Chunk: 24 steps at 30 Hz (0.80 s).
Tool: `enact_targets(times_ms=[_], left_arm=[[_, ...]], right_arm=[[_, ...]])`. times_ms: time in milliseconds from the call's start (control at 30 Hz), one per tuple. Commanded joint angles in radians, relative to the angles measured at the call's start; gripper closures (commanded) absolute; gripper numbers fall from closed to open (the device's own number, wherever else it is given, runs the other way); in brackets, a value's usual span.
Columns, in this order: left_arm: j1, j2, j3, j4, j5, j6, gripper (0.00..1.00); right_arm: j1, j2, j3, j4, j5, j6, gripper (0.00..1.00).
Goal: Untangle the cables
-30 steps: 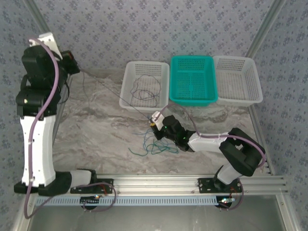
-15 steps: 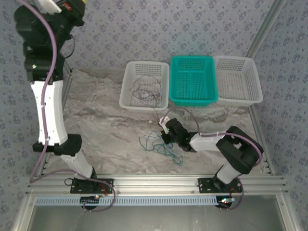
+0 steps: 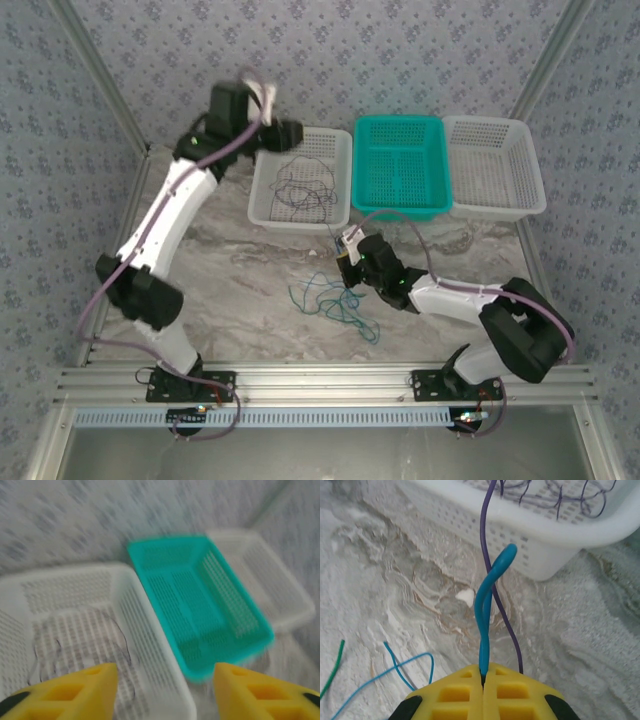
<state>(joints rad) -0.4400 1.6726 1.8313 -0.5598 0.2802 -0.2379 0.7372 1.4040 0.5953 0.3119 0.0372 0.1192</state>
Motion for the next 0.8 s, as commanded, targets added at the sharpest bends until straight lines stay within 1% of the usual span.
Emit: enact_targets(times_ms=[0, 33, 100, 167, 233, 267, 333, 433, 500, 600, 667, 767], left_arm=[[-0.010, -0.272, -0.281, 0.271, 0.109, 0.152, 0.37], [-0.026, -0.323, -0.383, 0.322, 0.160, 0.196, 0.33], [-0.073, -0.393, -0.526, 0.358, 0.196, 0.327, 0.27], [-0.137, -0.442, -0.635, 0.342, 0.212, 0.542, 0.16], [-0.190, -0.462, -0.705, 0.302, 0.208, 0.787, 0.01], [-0.209, -0.455, -0.732, 0.293, 0.170, 0.870, 0.01], [-0.215, -0.407, -0.724, 0.258, 0.099, 0.934, 0.01], [-0.218, -0.317, -0.671, 0.188, 0.092, 1.038, 0.01], [-0.221, -0.275, -0.658, 0.232, 0.087, 1.066, 0.01], [-0.228, -0.251, -0.678, 0.380, 0.066, 1.088, 0.01], [-0.233, -0.228, -0.657, 0.384, 0.068, 1.119, 0.01], [-0.248, -0.178, -0.606, 0.335, 0.062, 1.167, 0.01]], right_arm=[[-0.023, -0.048, 0.027, -0.036, -0.077, 0.016, 1.00], [-0.027, -0.057, 0.029, -0.039, -0.100, 0.007, 1.00], [-0.031, -0.071, 0.032, -0.050, -0.130, -0.017, 1.00], [-0.040, -0.076, 0.050, -0.095, -0.158, -0.045, 1.00], [-0.054, -0.082, 0.069, -0.147, -0.212, -0.073, 1.00], [-0.061, -0.089, 0.076, -0.167, -0.237, -0.088, 1.00], [-0.068, -0.106, 0.079, -0.188, -0.252, -0.106, 1.00], [-0.073, -0.142, 0.084, -0.217, -0.252, -0.119, 1.00], [-0.075, -0.163, 0.092, -0.241, -0.253, -0.123, 1.00], [-0.076, -0.175, 0.105, -0.268, -0.263, -0.128, 1.00], [-0.076, -0.177, 0.114, -0.285, -0.268, -0.129, 1.00], [-0.076, -0.187, 0.121, -0.292, -0.269, -0.124, 1.00]])
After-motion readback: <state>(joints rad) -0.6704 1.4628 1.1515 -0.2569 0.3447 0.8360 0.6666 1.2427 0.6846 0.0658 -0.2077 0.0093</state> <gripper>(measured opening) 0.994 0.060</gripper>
